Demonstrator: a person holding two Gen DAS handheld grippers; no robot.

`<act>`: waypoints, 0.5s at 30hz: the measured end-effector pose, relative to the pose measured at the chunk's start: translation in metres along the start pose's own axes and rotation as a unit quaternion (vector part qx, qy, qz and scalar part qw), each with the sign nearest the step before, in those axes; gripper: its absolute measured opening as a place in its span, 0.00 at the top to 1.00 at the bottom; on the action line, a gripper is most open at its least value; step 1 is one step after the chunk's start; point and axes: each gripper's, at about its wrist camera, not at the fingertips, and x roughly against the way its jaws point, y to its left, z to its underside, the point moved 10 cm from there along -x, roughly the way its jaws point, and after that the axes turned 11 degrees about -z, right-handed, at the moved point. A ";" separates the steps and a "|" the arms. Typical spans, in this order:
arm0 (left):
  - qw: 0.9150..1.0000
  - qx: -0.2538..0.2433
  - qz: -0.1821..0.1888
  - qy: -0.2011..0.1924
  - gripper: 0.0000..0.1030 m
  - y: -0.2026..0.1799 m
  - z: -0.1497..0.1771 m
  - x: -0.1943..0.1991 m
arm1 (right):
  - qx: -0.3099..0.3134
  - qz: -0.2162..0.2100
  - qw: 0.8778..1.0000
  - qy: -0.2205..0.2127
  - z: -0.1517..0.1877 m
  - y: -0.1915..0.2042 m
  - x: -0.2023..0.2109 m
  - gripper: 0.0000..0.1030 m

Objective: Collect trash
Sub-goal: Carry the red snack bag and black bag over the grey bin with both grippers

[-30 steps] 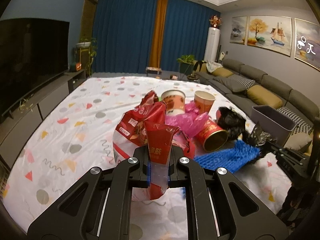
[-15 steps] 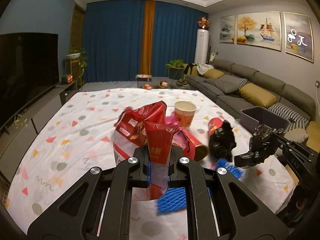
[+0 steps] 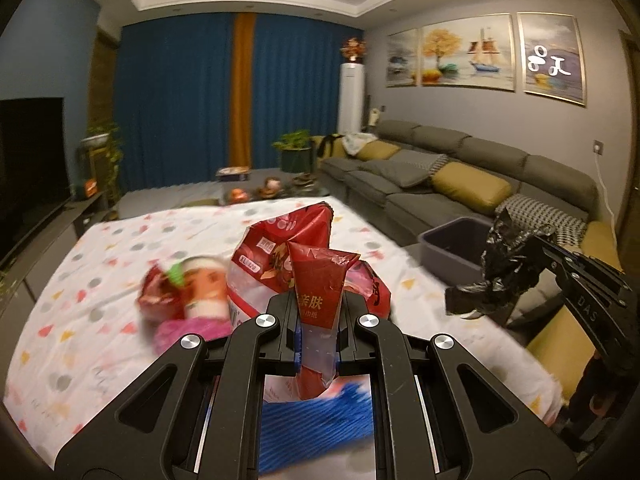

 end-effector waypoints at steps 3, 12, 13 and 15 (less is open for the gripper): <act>1.000 -0.006 0.021 -0.008 0.91 -0.026 -0.012 -0.005 | -0.004 0.021 1.000 -0.012 -0.010 -0.021 0.001 0.98; 0.996 -0.023 0.080 -0.023 0.91 -0.110 -0.042 -0.036 | -0.010 0.091 0.995 -0.043 -0.035 -0.096 -0.001 0.98; 0.996 -0.024 0.089 -0.023 0.91 -0.120 -0.044 -0.041 | -0.009 0.098 0.994 -0.045 -0.036 -0.103 -0.002 0.98; 0.994 -0.026 0.102 -0.022 0.91 -0.137 -0.046 -0.053 | -0.013 0.110 0.993 -0.046 -0.035 -0.118 -0.005 0.98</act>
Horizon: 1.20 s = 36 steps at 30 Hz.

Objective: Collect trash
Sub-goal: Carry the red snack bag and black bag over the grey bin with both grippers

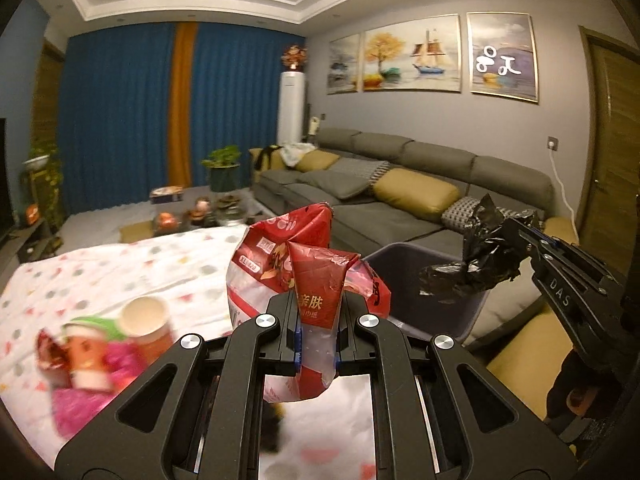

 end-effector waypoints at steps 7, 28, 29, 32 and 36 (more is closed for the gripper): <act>0.999 -0.005 0.042 0.013 0.91 -0.048 0.000 -0.048 | -0.022 0.021 1.000 0.008 0.006 -0.036 -0.025 0.98; 0.994 -0.012 0.090 0.052 0.91 -0.096 0.011 -0.123 | -0.037 0.024 0.998 0.047 0.027 -0.059 -0.072 0.98; 0.994 -0.013 0.093 0.054 0.91 -0.098 0.012 -0.125 | -0.039 0.023 0.998 0.049 0.029 -0.059 -0.073 0.98; 0.994 -0.019 0.096 0.057 0.90 -0.100 0.012 -0.127 | -0.041 0.022 0.998 0.052 0.030 -0.060 -0.075 0.98; 0.992 -0.022 0.104 0.066 0.90 -0.106 0.014 -0.135 | -0.041 0.020 0.998 0.053 0.029 -0.060 -0.077 0.98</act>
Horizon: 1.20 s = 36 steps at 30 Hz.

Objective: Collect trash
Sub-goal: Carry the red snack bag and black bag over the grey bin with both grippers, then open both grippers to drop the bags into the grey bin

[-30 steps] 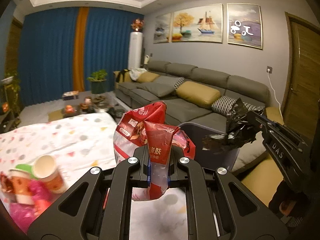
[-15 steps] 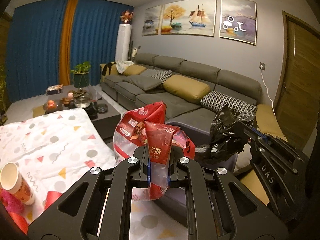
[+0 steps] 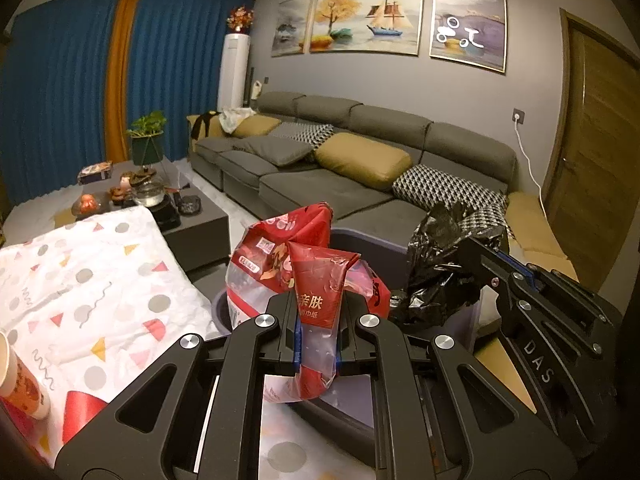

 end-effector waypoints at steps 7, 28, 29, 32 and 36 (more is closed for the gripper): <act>1.000 -0.001 0.009 0.016 0.89 -0.002 0.004 -0.015 | -0.001 -0.007 1.000 0.003 0.001 0.000 -0.002 0.97; 0.998 0.054 -0.023 0.009 0.10 0.034 0.002 0.002 | -0.017 0.002 1.000 -0.019 -0.003 -0.005 0.025 0.52; 0.998 0.058 -0.024 0.008 0.10 0.037 0.001 0.006 | -0.015 0.003 1.000 -0.021 -0.004 -0.003 0.029 0.52; 0.998 0.062 -0.030 0.000 0.10 0.043 -0.001 0.021 | -0.012 0.002 1.000 -0.028 -0.004 0.002 0.043 0.49; 0.996 0.060 -0.057 -0.014 0.10 0.056 0.004 0.050 | -0.011 -0.004 0.999 -0.034 -0.002 0.011 0.058 0.45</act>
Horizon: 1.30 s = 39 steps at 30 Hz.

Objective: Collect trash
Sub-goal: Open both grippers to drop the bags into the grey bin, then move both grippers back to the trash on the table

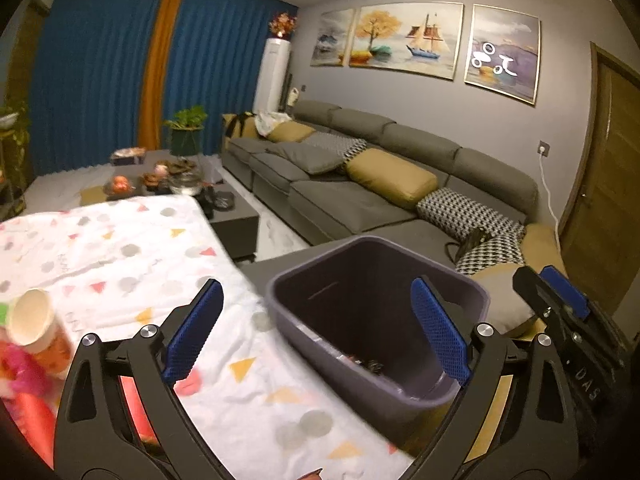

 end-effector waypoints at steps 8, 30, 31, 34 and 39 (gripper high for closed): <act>0.997 0.005 -0.079 -0.016 0.10 0.061 0.028 0.066 | 0.005 -0.038 0.999 0.010 0.016 0.038 0.020 0.41; 0.958 0.095 -0.271 -0.006 0.10 0.280 0.134 0.210 | 0.040 -0.158 0.983 0.082 0.101 0.195 0.038 0.36; 0.957 0.097 -0.273 -0.006 0.10 0.283 0.136 0.210 | 0.044 -0.159 0.983 0.084 0.103 0.200 0.036 0.36; 0.956 0.104 -0.274 -0.006 0.10 0.289 0.139 0.210 | 0.053 -0.164 0.981 0.091 0.108 0.210 0.031 0.36; 0.956 0.099 -0.276 0.003 0.10 0.295 0.140 0.193 | 0.057 -0.168 0.979 0.101 0.113 0.218 0.024 0.36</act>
